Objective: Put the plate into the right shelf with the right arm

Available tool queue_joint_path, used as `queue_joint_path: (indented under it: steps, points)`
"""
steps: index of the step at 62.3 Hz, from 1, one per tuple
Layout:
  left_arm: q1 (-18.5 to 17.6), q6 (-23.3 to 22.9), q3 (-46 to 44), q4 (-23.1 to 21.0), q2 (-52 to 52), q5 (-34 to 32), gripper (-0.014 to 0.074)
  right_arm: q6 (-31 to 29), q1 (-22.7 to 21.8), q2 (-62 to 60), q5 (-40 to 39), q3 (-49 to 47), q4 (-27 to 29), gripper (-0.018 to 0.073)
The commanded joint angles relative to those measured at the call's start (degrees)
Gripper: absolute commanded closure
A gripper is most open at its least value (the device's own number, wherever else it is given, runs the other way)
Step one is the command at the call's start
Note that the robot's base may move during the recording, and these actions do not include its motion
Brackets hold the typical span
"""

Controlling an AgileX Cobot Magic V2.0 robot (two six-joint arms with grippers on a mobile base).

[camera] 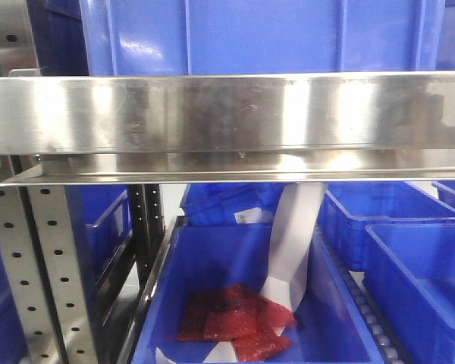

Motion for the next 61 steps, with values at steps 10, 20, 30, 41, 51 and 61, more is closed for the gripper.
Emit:
queue_joint_path:
  steps: [10, 20, 30, 41, 51, 61]
  points:
    - [-0.1, -0.4, 0.6, -0.5, -0.6, -5.2, 0.0724, -0.7, 0.0, -1.2, -5.2, -0.9, 0.1, 0.0505]
    - [-0.1, -0.4, 0.6, -0.5, -0.6, -5.2, 0.0724, -0.7, 0.0, -1.2, -5.1, -0.9, 0.1, 0.0505]
    - [-0.1, -0.4, 0.6, -0.5, -0.6, -5.2, 0.0724, -0.7, 0.0, -1.2, -5.1, -0.9, 0.1, 0.0505]
    - [-0.1, -0.4, 0.6, -0.5, -0.6, -5.2, 0.0724, -0.7, 0.0, -1.2, -5.1, -0.9, 0.1, 0.0505]
    - [-0.1, -0.4, 0.6, -0.5, -0.6, -5.2, 0.0724, -0.7, 0.0, -1.2, -5.1, -0.9, 0.1, 0.0505]
    - [-0.1, -0.4, 0.6, -0.5, -0.6, -5.2, 0.0724, -0.7, 0.0, -1.2, -5.1, -0.9, 0.1, 0.0505]
